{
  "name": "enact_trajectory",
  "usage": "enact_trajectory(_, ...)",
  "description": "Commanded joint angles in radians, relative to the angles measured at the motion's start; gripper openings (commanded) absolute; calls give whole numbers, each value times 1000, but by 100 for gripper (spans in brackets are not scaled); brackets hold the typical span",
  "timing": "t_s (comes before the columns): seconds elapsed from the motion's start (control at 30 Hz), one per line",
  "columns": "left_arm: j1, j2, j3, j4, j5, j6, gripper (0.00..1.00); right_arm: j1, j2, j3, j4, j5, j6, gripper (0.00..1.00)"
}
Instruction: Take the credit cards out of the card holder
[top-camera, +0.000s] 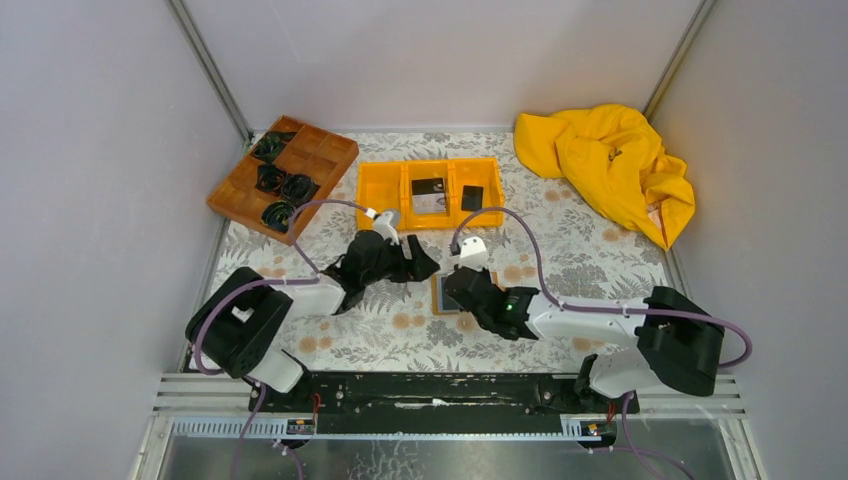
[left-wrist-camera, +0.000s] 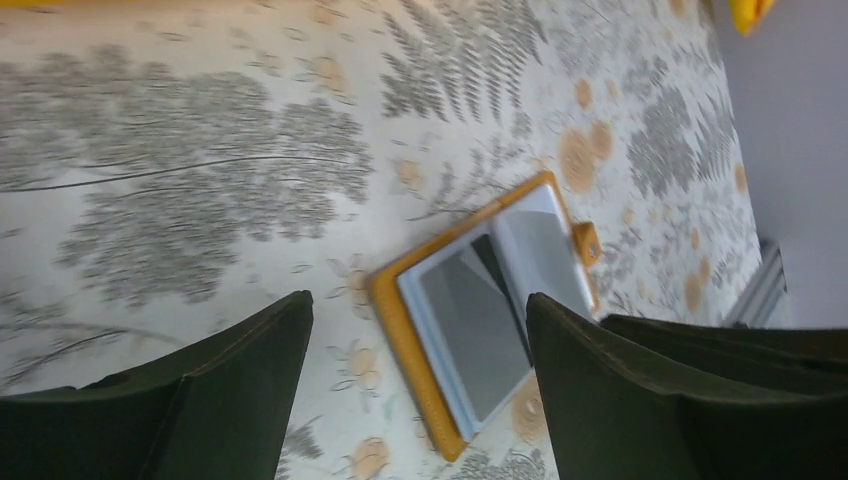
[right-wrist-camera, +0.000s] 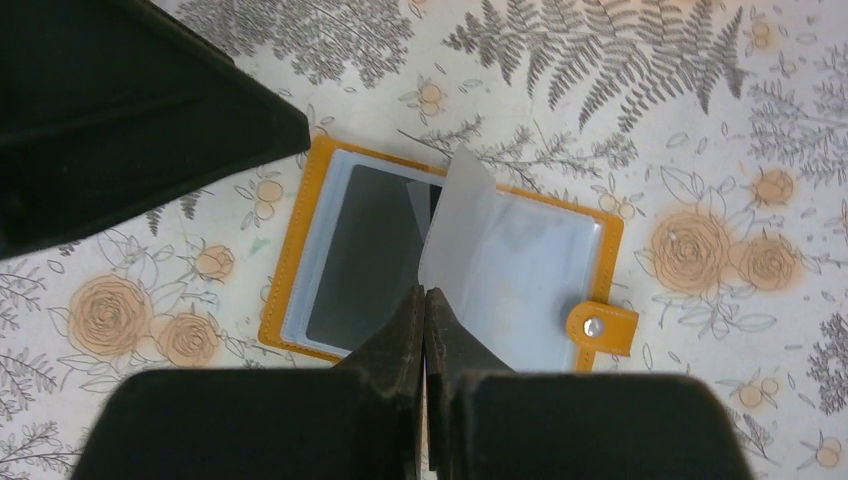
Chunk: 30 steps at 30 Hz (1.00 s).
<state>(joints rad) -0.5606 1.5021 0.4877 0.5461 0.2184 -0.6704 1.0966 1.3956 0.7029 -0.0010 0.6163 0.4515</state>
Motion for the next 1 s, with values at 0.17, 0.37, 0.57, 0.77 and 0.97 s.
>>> enact_trajectory(0.17, -73, 52, 72, 77, 106, 49, 84, -5, -151, -98, -54, 81, 124, 2)
enact_trajectory(0.37, -103, 104, 111, 68, 161, 61, 82, -6, -195, -138, -91, 95, 165, 13)
enact_trajectory(0.57, -150, 140, 147, 41, 158, 78, 81, -4, -230, -177, -126, 110, 225, 29)
enact_trajectory(0.77, -170, 150, 162, 23, 147, 84, 80, -5, -299, -207, -180, 139, 266, 35)
enact_trajectory(0.97, -177, 159, 168, 23, 142, 81, 80, -6, -390, -210, -262, 185, 282, 37)
